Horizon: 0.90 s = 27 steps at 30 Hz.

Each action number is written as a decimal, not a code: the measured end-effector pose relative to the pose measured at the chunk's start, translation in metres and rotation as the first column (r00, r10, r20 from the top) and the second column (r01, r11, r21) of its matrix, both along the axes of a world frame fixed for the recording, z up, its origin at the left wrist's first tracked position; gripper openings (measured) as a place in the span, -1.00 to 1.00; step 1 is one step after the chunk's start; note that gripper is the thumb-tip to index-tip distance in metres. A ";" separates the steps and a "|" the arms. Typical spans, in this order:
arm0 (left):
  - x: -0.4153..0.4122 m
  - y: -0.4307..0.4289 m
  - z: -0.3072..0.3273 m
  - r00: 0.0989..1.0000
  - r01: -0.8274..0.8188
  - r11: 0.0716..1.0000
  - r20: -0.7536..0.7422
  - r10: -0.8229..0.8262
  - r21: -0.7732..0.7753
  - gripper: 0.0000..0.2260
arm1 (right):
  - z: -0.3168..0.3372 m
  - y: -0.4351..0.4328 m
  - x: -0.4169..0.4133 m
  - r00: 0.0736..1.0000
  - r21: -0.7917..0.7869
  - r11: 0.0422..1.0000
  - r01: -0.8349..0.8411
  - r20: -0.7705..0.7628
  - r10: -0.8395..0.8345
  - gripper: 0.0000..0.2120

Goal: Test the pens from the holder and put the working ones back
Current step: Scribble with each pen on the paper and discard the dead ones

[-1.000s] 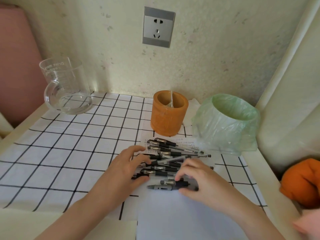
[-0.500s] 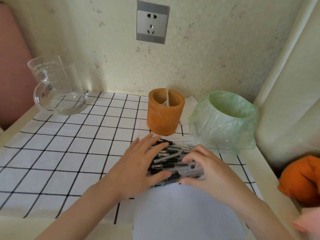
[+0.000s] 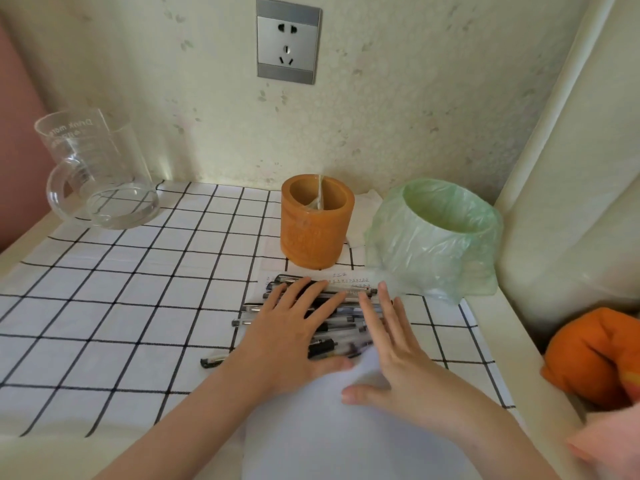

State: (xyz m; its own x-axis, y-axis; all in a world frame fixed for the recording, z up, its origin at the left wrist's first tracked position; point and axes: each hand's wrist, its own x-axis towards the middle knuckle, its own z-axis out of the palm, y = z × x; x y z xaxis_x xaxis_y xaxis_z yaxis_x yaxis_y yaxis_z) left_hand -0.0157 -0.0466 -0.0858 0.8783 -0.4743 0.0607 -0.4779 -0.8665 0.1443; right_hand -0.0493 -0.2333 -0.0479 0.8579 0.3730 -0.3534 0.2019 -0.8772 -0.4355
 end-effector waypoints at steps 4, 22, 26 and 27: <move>-0.002 0.007 -0.001 0.998 -0.049 0.997 0.036 0.051 -0.056 -0.18 | -0.003 0.005 -0.003 0.998 -0.054 0.997 -0.061 -0.022 0.060 0.10; -0.019 0.017 0.003 0.871 -0.487 0.867 0.134 0.472 0.105 -0.31 | -0.003 0.007 0.002 0.985 -0.217 0.970 -0.108 -0.152 0.076 -0.01; -0.018 0.024 0.006 0.812 -0.579 0.801 0.186 0.553 0.149 -0.34 | -0.001 0.008 0.002 0.985 -0.241 0.964 -0.109 -0.157 0.072 0.02; -0.018 0.026 0.004 0.810 -0.583 0.797 0.184 0.557 0.156 -0.35 | -0.001 0.009 0.002 0.984 -0.244 0.964 -0.108 -0.162 0.069 0.02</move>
State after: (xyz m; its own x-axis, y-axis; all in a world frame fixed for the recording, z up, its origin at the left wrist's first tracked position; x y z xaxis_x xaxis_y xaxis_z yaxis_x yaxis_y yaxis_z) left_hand -0.0341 -0.0209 -0.0815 0.9845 0.0965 0.1464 0.1094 -0.9906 -0.0826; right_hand -0.0469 -0.2248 -0.0487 0.7553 0.3275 -0.5677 0.2329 -0.9438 -0.2347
